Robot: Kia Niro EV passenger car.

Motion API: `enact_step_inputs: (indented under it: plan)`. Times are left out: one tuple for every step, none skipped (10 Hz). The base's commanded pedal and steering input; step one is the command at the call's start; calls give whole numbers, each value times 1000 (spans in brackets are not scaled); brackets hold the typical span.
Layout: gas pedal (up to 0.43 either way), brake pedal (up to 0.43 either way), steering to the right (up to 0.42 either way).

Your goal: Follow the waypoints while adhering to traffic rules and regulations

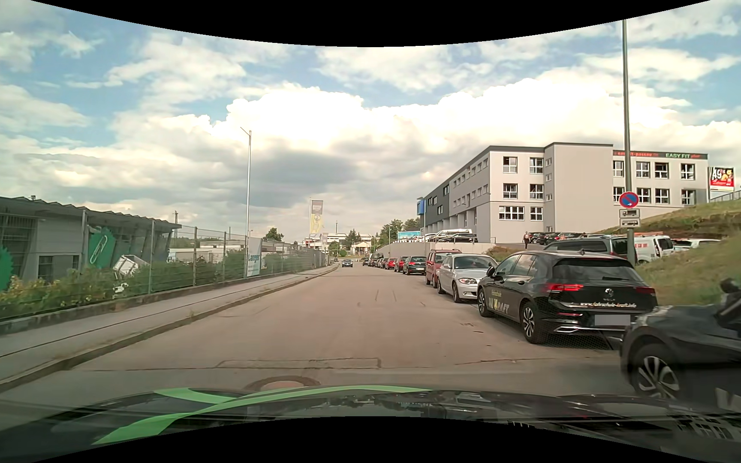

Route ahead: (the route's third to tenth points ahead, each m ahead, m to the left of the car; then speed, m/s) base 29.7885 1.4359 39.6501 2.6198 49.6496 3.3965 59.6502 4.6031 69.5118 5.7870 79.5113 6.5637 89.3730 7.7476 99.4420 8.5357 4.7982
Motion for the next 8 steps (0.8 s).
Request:
enact_step_inputs:
  plan:
    - [67,0,-7]
    - [67,0,-7]
    - [79,0,-6]
    - [79,0,-7]
    - [98,0,-6]
    - [98,0,-6]
    - [98,0,-6]
    - [98,0,-5]
